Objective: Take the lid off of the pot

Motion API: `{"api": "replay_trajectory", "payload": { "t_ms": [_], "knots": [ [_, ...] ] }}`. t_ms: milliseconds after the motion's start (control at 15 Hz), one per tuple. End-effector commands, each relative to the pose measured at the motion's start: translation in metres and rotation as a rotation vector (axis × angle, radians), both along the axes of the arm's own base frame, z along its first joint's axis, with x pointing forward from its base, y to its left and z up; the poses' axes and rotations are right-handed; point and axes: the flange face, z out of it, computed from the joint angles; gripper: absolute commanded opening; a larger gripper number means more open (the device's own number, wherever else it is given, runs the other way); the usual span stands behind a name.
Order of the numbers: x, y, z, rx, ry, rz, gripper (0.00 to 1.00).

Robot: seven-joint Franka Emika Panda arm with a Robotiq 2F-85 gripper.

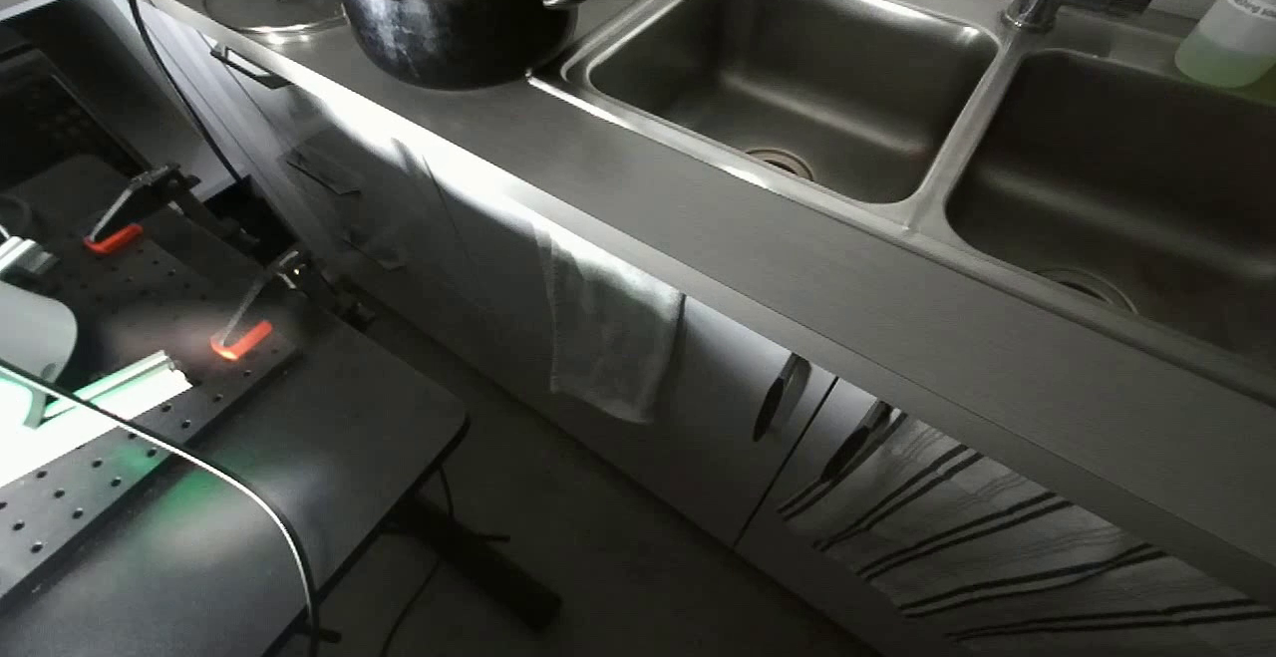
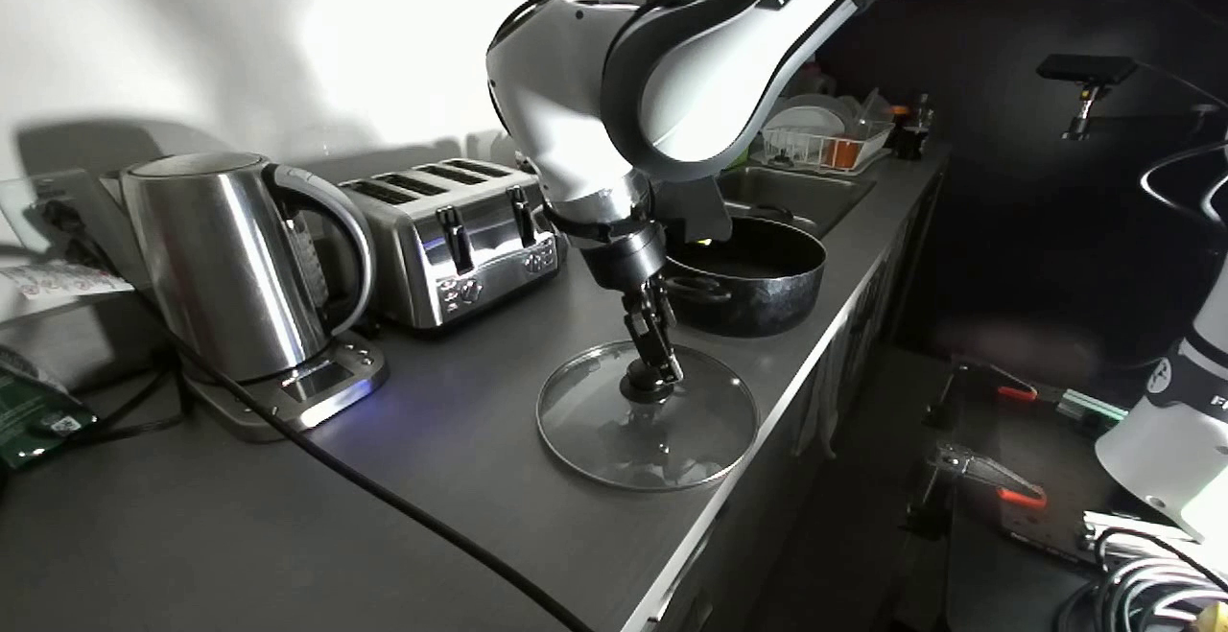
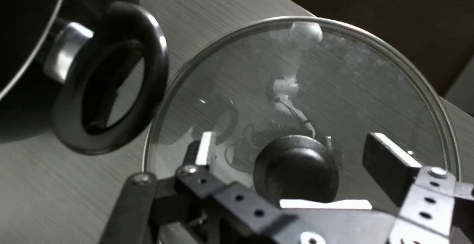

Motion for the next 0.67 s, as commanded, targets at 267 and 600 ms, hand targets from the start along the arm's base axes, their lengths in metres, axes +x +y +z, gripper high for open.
{"api": "replay_trajectory", "payload": {
  "t_ms": [267,600],
  "knots": [
    [-0.043,-0.005,0.039,0.037,-0.031,0.109,1.00],
    [-0.079,-0.006,0.061,0.065,-0.051,0.209,1.00]
  ]
}}
